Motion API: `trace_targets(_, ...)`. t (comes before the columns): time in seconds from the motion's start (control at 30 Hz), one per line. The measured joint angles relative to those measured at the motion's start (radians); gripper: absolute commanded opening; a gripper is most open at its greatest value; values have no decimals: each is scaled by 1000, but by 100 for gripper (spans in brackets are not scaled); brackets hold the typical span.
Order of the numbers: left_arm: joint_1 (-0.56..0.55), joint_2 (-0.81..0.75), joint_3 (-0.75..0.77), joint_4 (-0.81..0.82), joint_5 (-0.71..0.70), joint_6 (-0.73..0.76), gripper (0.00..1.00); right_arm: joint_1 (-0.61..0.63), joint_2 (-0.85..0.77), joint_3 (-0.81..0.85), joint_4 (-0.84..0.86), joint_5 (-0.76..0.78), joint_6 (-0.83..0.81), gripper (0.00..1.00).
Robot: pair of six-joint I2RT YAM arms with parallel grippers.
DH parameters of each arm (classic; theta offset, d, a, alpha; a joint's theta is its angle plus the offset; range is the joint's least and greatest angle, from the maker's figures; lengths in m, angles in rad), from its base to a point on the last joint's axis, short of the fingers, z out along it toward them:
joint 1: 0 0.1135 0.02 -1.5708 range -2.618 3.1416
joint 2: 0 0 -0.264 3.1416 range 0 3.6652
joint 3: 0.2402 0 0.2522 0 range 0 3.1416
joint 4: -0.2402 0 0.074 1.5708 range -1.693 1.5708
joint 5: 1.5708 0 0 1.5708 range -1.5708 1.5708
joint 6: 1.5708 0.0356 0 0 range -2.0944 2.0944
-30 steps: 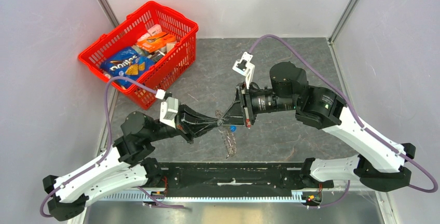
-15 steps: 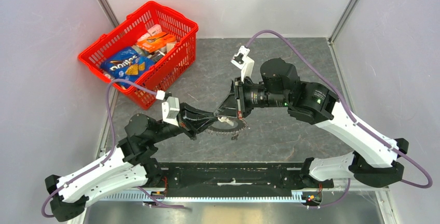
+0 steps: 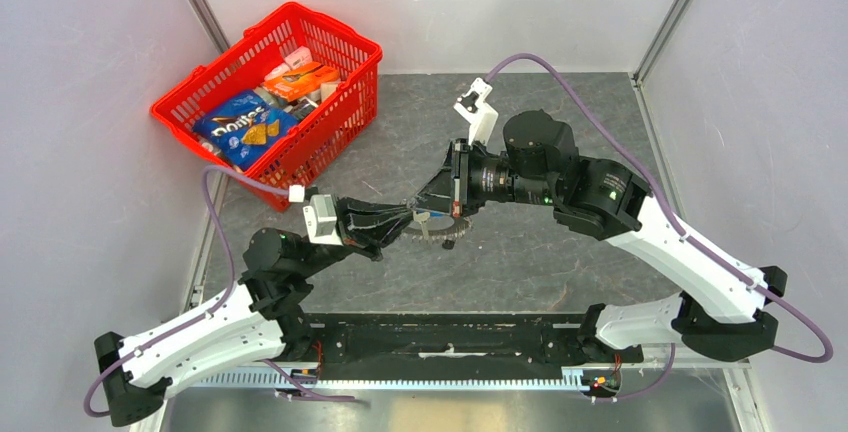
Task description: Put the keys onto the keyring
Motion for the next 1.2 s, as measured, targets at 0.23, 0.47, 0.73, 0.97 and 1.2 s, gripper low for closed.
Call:
trace_targets(0.23,5,26,-47,171,-9,59,2,0,-22,-51,92,20,58,0)
trace_targets(0.47,4,24,-54,260,11,70,2,4,-39,-62,152,-14,58,8)
trace_targets(0.73,3,21,-71,332,71,69,2,13,-50,-52,147,-58,18,17)
trace_targets(0.97,3,53,-71,445,114,69,2,14,-50,12,97,-108,-47,23)
trace_targets(1.2,3,79,-71,557,126,69,2,14,-53,89,-19,-144,-130,25)
